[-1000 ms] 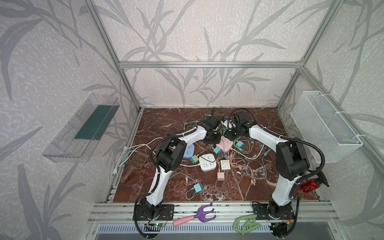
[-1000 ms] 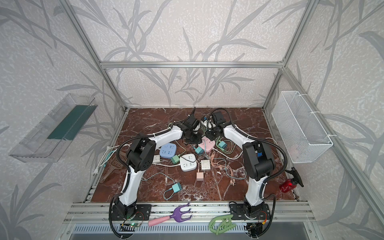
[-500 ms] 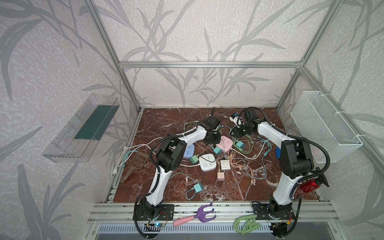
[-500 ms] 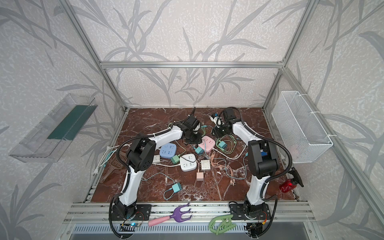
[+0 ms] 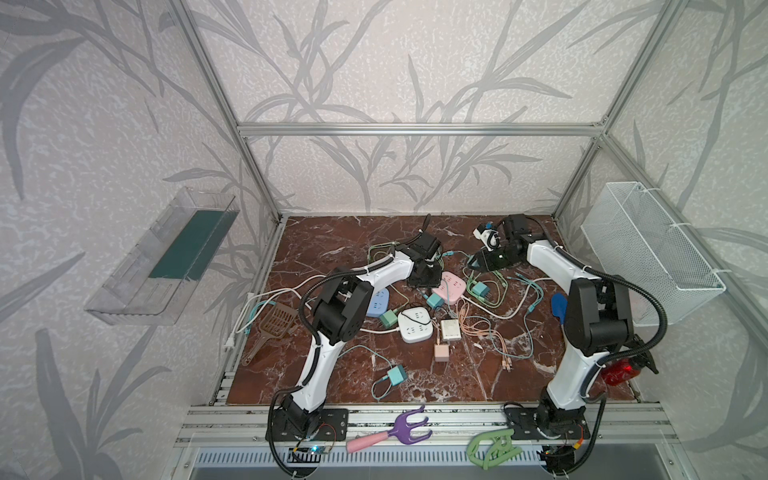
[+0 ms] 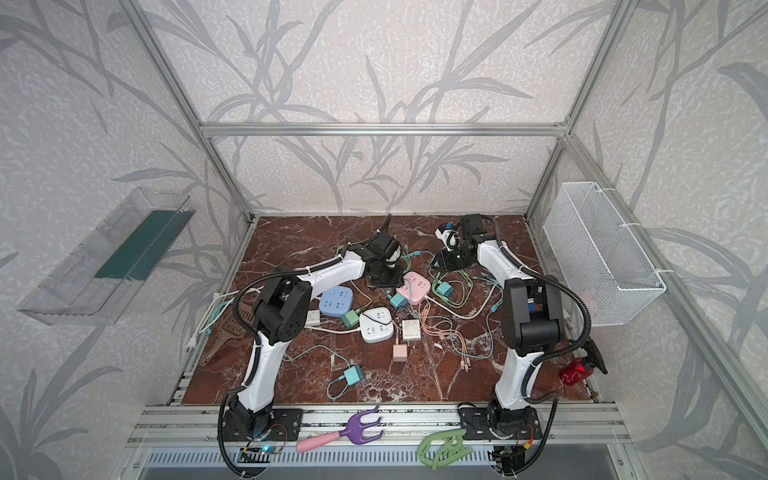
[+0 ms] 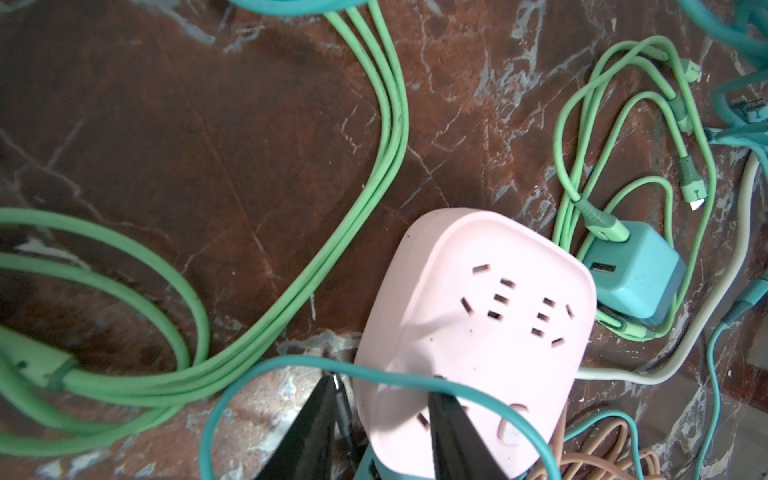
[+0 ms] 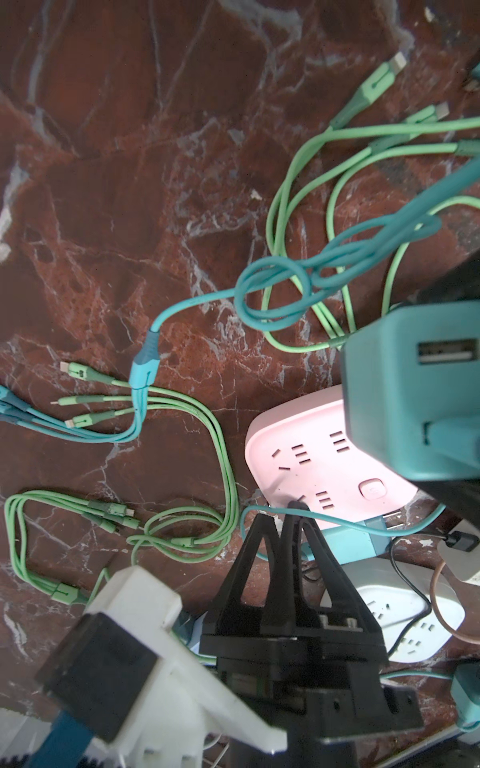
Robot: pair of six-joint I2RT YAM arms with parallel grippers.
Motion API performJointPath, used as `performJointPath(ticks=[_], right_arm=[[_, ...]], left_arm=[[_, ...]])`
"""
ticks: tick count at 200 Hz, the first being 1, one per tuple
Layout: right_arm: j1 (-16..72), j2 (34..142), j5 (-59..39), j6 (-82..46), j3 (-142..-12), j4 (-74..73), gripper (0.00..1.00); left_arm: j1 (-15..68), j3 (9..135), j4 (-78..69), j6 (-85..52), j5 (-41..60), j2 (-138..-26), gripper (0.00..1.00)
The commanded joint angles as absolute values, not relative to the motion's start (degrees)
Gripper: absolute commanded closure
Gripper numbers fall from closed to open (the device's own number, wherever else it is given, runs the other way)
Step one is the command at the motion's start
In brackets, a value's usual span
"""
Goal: Pull the plug off the socket
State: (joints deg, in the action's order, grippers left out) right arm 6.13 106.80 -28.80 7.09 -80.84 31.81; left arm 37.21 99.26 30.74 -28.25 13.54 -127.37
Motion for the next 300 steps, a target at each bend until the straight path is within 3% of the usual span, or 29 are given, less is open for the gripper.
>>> performJointPath(ticks=[1, 185, 300], right_arm=[[5.21, 106.99, -31.44, 4.03, -82.59, 33.33, 0.77], [4.09, 118.15, -32.79, -0.48, -89.72, 42.82, 0.76], [4.13, 120.84, -30.15, -0.04, -92.03, 46.56, 0.64]], left_arm=[[37.80, 96.37, 36.39, -27.51, 10.76, -129.33, 0.62], [37.81, 95.10, 35.16, -27.61, 11.14, -128.59, 0.61], [37.83, 94.92, 35.10, -27.74, 10.82, -128.58, 0.61]])
